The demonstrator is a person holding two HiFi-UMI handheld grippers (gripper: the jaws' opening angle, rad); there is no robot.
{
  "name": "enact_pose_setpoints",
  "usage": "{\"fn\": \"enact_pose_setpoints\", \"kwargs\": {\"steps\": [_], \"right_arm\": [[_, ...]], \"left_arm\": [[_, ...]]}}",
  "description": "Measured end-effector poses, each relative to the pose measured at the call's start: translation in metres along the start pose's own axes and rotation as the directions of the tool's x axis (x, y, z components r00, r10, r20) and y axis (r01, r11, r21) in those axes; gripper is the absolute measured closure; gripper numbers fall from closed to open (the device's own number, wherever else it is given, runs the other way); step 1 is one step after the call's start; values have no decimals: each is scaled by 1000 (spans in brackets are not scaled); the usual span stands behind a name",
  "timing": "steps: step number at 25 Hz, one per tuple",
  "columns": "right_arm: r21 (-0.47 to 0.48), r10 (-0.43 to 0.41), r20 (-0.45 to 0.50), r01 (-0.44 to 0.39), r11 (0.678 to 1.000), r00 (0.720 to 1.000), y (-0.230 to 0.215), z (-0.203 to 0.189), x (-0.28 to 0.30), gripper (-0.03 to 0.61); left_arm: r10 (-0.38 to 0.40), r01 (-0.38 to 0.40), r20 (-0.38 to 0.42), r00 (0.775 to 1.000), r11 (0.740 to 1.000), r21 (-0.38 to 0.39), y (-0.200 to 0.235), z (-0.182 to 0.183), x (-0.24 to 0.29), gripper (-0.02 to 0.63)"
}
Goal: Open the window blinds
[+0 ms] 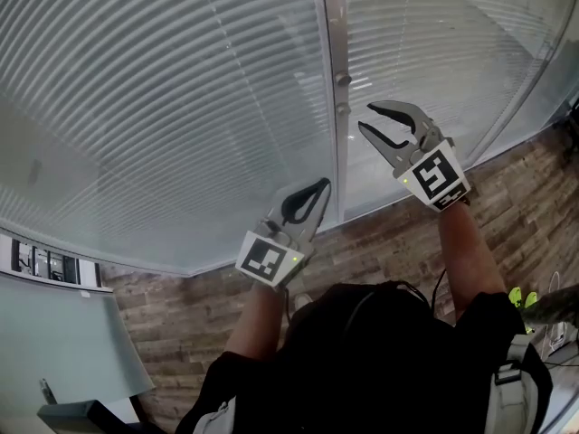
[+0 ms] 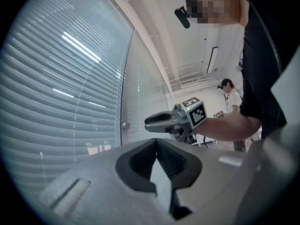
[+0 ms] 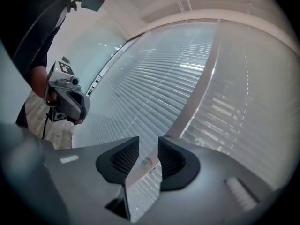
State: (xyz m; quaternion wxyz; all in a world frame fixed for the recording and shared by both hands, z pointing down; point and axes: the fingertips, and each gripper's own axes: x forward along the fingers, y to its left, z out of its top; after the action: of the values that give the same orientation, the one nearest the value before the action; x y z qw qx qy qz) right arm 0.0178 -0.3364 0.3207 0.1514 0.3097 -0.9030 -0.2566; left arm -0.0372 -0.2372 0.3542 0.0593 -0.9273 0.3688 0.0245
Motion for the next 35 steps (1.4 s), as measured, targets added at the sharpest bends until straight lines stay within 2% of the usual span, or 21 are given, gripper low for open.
{"fn": "enact_pose_setpoints", "kwargs": {"steps": [4,6,9,12,17,27,30,35], "right_arm": [[-51,-8,-40,6,999,999,-9,0,14,436],[-142,-26,-95,12,990,995,-13,0,22,421],[-353,-80,-208,2,936,975,-16,-7,33,416],[-462,-118,-258,-16,887,959,-17,-10,42,414],[-513,-153,-286,-16,858,946,-25,-12,55,390],[-615,-212,-312,-27,788,926,-34,-24,78,397],[-625,-225,-310,-20,780,924,-33,-23,81,402],[-653,-257,-300,-1,757,919,-38,-21,83,451]], "left_arm": [[-3,3,5,1000,1000,-8,-4,1,-1,610],[1,-1,8,1000,1000,-8,-4,1,-3,609],[6,-6,11,1000,1000,-7,-4,2,-5,609],[12,-12,12,1000,1000,-14,-3,2,-7,610],[25,-24,13,1000,1000,-16,-2,-1,-14,609],[68,-67,14,998,997,-31,3,-1,-28,609],[81,-81,13,997,996,-38,5,-3,-33,609],[100,-99,12,995,994,-43,7,-4,-39,609]]}}
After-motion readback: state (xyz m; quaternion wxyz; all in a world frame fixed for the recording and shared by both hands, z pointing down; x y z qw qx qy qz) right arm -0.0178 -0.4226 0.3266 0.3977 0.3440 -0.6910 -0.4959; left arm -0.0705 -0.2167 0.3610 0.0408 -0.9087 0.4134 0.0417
